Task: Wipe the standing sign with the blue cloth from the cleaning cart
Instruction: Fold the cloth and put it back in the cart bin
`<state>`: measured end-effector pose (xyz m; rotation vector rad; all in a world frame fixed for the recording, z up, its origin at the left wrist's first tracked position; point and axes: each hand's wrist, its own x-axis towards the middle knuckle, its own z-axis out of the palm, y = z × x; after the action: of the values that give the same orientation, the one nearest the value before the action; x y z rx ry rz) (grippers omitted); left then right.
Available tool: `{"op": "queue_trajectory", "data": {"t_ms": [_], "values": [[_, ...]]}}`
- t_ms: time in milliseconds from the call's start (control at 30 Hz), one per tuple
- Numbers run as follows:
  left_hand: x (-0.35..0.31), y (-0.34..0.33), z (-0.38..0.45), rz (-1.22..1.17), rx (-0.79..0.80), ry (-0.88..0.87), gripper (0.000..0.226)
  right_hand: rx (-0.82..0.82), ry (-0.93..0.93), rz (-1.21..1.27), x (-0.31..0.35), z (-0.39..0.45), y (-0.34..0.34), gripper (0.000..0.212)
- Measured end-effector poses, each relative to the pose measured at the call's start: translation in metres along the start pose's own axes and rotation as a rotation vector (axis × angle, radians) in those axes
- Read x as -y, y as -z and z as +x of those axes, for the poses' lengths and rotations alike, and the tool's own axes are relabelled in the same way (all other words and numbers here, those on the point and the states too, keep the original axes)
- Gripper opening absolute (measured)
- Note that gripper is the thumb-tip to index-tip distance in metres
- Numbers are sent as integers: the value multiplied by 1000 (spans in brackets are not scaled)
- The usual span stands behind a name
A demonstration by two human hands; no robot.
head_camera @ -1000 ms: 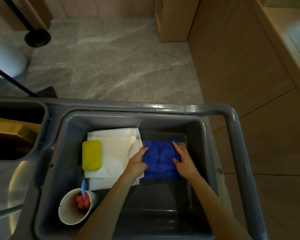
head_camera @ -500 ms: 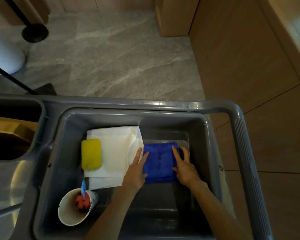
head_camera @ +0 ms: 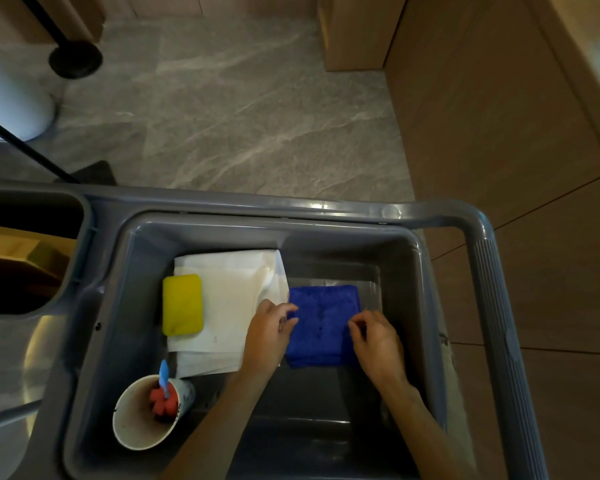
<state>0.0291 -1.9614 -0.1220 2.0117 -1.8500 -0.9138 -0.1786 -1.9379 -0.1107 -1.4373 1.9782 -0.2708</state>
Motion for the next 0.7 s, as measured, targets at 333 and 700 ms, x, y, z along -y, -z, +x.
{"op": "queue_trajectory", "data": {"t_ms": [333, 700], "values": [[-11, -22, 4, -44, 75, 77, 28, 56, 174, 15, 5, 23, -1, 15], [-6, -29, 1, 38, 117, 116, 40, 146, 237, -144, -6, 24, -14, 40]]}}
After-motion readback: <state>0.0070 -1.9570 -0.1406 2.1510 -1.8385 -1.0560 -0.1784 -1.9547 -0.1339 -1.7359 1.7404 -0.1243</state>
